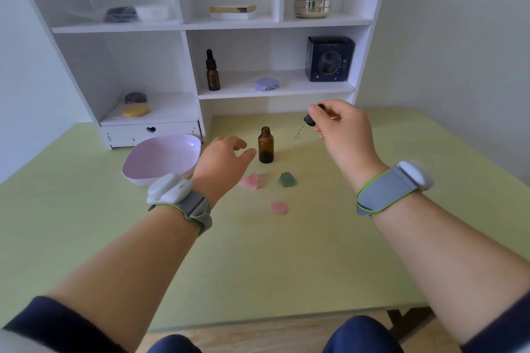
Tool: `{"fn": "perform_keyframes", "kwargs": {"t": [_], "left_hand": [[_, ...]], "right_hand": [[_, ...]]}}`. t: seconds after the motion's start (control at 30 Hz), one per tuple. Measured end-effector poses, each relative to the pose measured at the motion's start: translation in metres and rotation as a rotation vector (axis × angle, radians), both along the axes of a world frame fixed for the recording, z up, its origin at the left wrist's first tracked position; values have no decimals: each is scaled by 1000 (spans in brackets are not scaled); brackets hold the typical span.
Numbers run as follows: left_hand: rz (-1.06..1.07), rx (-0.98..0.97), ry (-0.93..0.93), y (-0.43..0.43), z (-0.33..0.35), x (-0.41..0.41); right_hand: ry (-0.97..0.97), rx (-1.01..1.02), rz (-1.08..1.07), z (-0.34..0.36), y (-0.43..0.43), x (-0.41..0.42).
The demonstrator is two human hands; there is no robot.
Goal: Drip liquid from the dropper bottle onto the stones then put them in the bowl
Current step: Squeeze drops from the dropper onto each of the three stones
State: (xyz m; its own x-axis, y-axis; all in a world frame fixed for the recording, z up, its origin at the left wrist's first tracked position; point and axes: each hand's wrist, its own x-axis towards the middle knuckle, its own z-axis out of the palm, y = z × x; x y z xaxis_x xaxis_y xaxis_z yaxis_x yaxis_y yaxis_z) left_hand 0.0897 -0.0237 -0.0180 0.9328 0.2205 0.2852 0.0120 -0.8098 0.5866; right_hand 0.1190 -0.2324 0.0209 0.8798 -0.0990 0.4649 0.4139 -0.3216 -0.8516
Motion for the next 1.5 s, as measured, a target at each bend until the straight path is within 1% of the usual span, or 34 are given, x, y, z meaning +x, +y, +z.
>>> {"fn": "perform_keyframes", "kwargs": {"t": [0.17,0.33,0.5,0.57,0.67,1.17,1.5], "left_hand": [[5,32,42,26,-8,-23],[24,47,85,42,-16,-40],[71,8,151,54,-27,-49],[61,-37,162,56,-28,-49],[30,-37,195,56,-26,-48],[2,-102,273,59,-19,-40],[-7,-113,277,59,-19,-39]], "right_hand": [[-9,-102,-41,5,-1,-11],[-10,-167,-20,5,4,-22],[-11,-224,0,3,9,-30],[-15,-239,-4,2,10,-31],[-15,-265,-13,0,11,-31],[-22,-318,-18,-3,18,-34],[-21,-318,-13,-4,18,-34]]}}
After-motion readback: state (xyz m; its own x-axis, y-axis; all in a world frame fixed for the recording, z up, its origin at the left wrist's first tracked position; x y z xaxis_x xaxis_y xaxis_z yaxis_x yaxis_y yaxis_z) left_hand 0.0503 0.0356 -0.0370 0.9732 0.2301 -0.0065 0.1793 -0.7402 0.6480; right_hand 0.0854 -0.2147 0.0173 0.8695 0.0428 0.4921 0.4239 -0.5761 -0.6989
